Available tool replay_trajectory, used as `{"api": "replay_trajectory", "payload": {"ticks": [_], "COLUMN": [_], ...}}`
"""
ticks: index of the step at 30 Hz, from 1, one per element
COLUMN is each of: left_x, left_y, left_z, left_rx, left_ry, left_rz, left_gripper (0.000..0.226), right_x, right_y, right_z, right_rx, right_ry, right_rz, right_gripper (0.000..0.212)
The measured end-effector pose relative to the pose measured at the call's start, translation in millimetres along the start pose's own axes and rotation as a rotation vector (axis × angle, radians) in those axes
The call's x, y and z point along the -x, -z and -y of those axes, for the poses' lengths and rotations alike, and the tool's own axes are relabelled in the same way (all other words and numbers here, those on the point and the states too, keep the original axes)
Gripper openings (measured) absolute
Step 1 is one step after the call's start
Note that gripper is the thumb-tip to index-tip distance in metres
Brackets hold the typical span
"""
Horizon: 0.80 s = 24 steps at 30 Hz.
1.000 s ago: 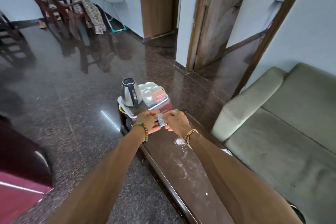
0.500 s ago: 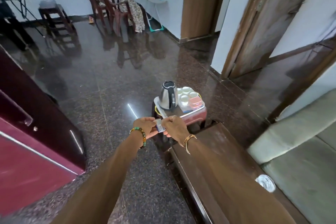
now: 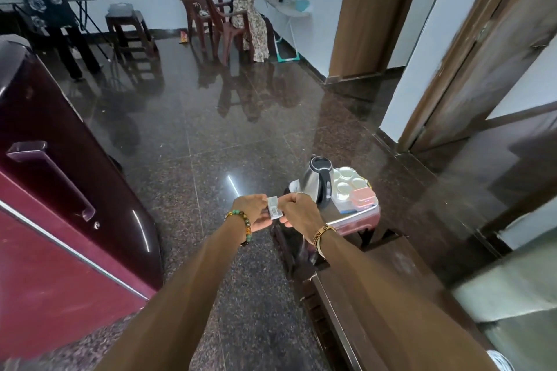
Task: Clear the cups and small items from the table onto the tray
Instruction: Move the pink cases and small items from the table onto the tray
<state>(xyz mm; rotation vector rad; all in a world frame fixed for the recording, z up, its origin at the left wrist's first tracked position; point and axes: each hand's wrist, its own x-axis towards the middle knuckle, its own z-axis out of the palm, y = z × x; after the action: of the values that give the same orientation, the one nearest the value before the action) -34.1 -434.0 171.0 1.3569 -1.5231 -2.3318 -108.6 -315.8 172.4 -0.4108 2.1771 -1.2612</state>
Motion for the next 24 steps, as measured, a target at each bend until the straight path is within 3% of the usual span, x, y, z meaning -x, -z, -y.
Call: {"api": "replay_trajectory", "payload": {"ticks": [9, 19, 24], "left_x": [-71.3, -147.2, -193.8], "left_y": [5.3, -37.6, -57.7], "left_z": [-46.5, -109.0, -128.9], "left_rx": [-0.065, -0.088, -0.091], "left_ry": [-0.055, -0.089, -0.005], "left_rz": [-0.064, -0.024, 0.045], "left_gripper": [0.021, 0.024, 0.023], "right_x": [-96.2, -185.3, -216.7], "right_y": [-10.0, 26.0, 39.3], "right_z": [10.9, 38.3, 40.2], "right_rx": [-0.004, -0.045, -0.050], "right_ry": [0.012, -0.010, -0.057], "right_rz": [0.065, -0.029, -0.095], "right_gripper": [0.022, 0.016, 0.017]}}
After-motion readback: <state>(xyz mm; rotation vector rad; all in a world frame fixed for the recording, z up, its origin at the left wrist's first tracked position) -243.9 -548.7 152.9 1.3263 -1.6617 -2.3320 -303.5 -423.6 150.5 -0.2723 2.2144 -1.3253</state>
